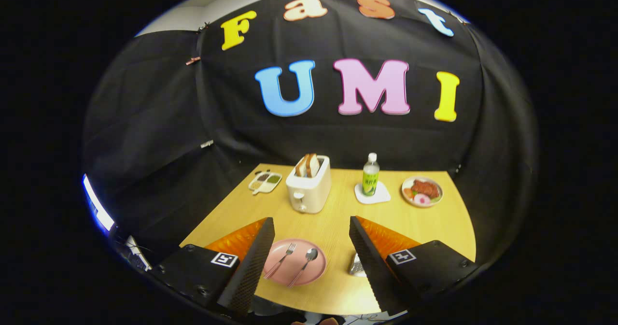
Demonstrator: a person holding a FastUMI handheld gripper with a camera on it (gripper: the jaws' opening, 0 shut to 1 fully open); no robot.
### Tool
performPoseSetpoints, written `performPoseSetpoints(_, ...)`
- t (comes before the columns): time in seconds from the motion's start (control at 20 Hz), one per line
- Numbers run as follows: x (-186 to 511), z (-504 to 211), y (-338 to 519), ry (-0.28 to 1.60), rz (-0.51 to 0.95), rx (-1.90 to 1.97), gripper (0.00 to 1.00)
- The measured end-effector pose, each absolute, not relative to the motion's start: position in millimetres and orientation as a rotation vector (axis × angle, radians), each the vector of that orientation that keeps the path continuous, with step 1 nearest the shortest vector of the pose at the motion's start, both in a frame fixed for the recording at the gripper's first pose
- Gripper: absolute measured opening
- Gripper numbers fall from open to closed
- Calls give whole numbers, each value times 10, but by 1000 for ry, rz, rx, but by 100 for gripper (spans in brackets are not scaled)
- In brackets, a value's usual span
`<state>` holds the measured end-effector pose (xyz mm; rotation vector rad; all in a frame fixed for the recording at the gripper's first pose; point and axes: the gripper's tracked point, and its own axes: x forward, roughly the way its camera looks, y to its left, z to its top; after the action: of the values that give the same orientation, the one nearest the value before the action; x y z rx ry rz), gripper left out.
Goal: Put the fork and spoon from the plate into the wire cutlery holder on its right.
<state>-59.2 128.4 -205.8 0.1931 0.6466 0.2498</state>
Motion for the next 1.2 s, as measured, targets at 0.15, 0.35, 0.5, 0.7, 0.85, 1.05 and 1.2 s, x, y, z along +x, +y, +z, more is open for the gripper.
performPoseSetpoints(0.15,-742,-2467,1458,768,248,203,95)
performPoseSetpoints(0.35,-948,-3111,1692,925,249,171,94)
performPoseSetpoints(0.5,-1103,-3543,1848,1020,246,159,90)
performPoseSetpoints(0.7,-1228,-4085,2026,1117,234,120,87)
performPoseSetpoints(0.85,-1225,-4413,2129,1178,225,111,87)
performPoseSetpoints(1.05,-1209,-4801,2141,1244,192,62,82)
performPoseSetpoints(1.2,-1226,-4974,2191,1298,168,75,75)
